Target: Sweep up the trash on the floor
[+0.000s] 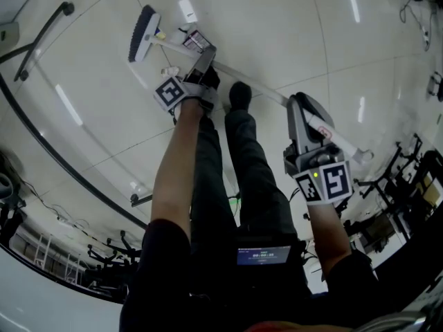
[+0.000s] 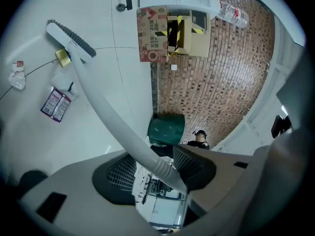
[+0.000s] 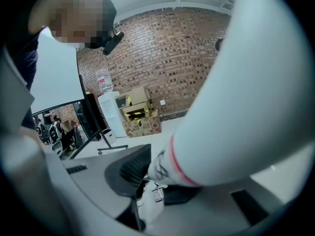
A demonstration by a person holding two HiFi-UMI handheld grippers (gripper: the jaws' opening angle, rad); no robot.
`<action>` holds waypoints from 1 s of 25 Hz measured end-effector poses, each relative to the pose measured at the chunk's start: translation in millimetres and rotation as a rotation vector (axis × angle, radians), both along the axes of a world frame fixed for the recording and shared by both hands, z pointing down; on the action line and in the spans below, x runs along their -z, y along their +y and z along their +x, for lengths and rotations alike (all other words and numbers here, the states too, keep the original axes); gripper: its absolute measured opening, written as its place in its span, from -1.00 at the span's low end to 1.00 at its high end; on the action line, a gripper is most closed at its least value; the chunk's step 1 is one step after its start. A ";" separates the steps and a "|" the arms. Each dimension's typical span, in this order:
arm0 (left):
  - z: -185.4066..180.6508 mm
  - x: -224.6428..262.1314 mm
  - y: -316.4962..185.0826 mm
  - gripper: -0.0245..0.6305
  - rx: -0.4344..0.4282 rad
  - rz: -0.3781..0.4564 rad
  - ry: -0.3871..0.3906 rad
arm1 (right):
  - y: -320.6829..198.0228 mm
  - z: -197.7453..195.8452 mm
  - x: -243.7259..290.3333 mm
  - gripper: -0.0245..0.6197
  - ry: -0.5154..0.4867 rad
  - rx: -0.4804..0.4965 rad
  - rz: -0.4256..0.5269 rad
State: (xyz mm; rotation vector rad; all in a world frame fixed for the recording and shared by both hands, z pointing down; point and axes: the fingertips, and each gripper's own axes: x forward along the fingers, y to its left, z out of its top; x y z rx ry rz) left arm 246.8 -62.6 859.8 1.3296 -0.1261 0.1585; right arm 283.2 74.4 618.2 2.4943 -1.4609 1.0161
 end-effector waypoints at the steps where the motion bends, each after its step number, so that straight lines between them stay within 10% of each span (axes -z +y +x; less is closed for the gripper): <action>1: -0.3 1.2 3.0 -0.25 0.003 0.000 -0.004 | 2.8 0.5 1.5 -0.65 0.000 0.005 0.000; 25: 0.1 22.9 46.5 -0.25 0.050 -0.027 0.006 | 30.6 9.8 27.3 -0.64 0.025 0.166 -0.035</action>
